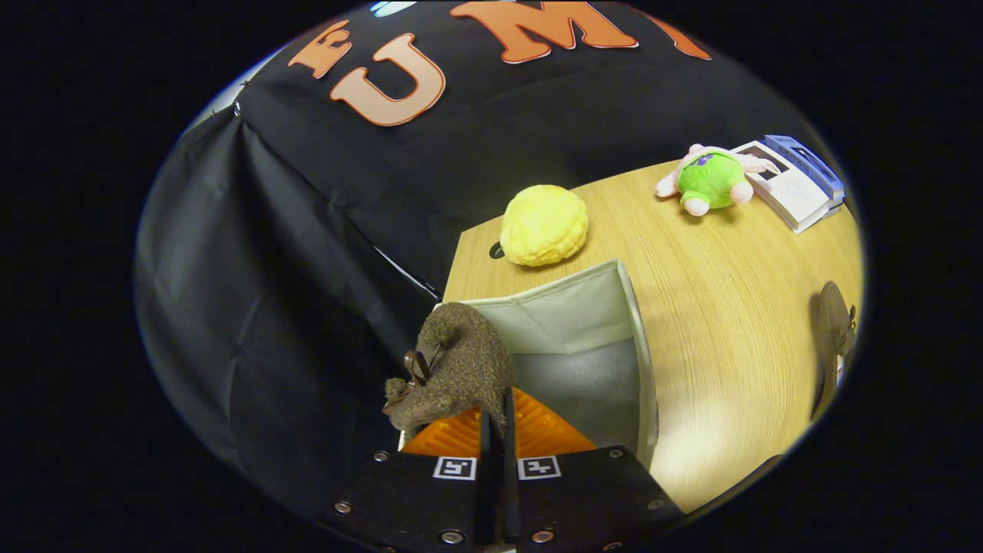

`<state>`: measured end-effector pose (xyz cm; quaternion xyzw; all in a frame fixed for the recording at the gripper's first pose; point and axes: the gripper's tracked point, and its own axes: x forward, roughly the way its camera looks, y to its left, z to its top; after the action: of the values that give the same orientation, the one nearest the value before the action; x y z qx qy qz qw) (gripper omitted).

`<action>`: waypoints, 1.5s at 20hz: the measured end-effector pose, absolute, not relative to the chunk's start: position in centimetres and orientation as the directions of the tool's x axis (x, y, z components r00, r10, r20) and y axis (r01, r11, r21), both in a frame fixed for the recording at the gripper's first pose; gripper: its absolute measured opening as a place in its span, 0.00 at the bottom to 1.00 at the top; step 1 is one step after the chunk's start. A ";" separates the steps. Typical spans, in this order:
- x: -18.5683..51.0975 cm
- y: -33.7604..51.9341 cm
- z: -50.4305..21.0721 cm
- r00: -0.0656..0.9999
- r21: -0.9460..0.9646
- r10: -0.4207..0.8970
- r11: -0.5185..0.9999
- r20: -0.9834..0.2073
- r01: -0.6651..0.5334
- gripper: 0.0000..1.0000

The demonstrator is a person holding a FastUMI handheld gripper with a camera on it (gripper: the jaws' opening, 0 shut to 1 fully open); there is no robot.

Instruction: Open the storage box then place both shoes into the box .Put the left shoe in first, then the right shoe, with the right side of both shoes facing outward in a uniform manner.

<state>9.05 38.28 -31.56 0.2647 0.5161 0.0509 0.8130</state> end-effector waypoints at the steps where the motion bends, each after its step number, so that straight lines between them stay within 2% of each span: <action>1: 8.7 38.7 -31.9 0.447 0.483 0.359 0.852 -0.819 0.202 0.07; 4: 7.4 40.9 -33.1 0.356 0.509 0.425 0.840 -0.832 0.189 0.18; 5: 6.7 41.7 -32.9 0.324 0.531 0.463 0.831 -0.825 0.164 0.35; 9: 6.3 41.6 -30.7 0.356 0.570 0.506 0.816 -0.786 0.098 0.75; 11: 6.1 40.6 -29.4 0.375 0.578 0.514 0.812 -0.772 0.077 0.81; 17: 6.0 34.4 -24.3 0.531 0.554 0.479 0.832 -0.700 -0.020 0.93; 22: 5.0 26.8 -23.5 0.620 0.467 0.395 0.883 -0.678 -0.051 0.96; 25: 2.9 21.3 -25.0 0.642 0.381 0.314 0.924 -0.699 -0.036 0.97; 30: 0.0 13.3 -28.0 0.614 0.314 0.234 0.949 -0.754 0.023 0.97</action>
<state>0.00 13.25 -27.97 0.1478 0.4353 0.0596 0.8861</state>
